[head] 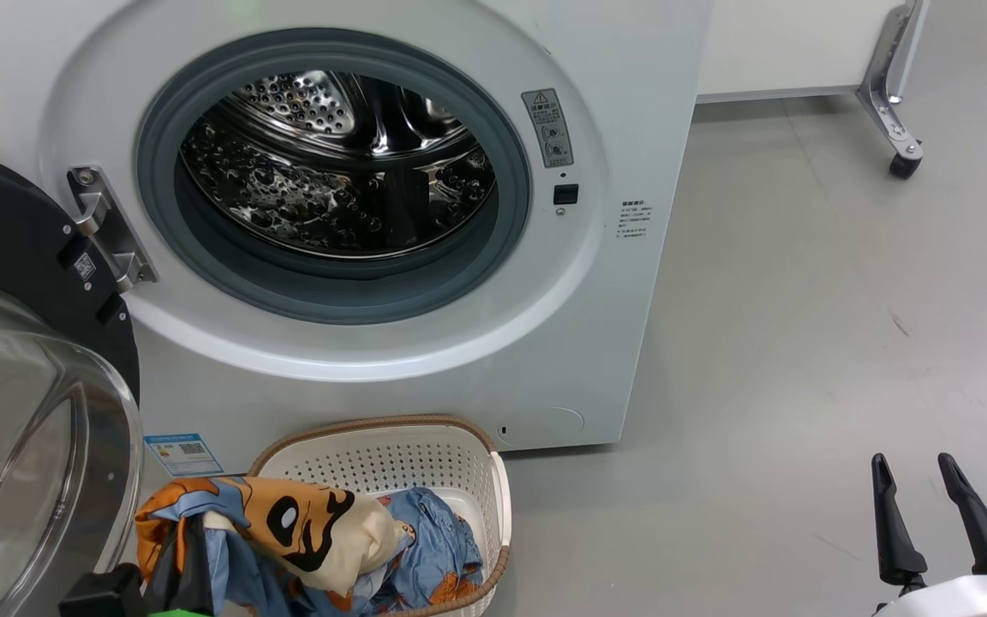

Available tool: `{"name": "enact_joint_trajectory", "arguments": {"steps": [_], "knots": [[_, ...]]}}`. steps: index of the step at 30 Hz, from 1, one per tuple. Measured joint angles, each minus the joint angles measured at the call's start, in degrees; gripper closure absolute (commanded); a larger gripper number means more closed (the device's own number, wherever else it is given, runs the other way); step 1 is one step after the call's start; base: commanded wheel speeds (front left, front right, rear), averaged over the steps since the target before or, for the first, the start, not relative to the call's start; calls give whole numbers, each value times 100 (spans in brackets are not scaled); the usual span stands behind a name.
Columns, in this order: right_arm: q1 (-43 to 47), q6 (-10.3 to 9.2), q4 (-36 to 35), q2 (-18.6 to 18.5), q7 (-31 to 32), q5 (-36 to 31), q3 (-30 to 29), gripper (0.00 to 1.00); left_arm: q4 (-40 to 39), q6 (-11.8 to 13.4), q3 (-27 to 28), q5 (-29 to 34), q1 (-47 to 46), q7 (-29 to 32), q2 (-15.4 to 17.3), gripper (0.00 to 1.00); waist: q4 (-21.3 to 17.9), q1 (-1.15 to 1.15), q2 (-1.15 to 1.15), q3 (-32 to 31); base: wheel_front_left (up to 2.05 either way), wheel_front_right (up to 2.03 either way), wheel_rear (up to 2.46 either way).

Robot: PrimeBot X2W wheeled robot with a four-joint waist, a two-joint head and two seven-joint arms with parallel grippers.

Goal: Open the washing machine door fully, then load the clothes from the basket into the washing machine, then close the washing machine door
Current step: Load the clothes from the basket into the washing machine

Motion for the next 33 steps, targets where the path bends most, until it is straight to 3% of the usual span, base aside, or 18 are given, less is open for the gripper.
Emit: {"name": "enact_joint_trajectory", "arguments": {"steps": [27,33], "knots": [[84,0,-138,-97,1,-141,94,0,-832,230,-377,-107,477,0,9,100,71,0,0,-85,0,0,0],[81,0,-164,23,1,-175,277,0,-1016,247,-445,-102,458,0,10,100,8,0,0,-13,0,0,0]]}}
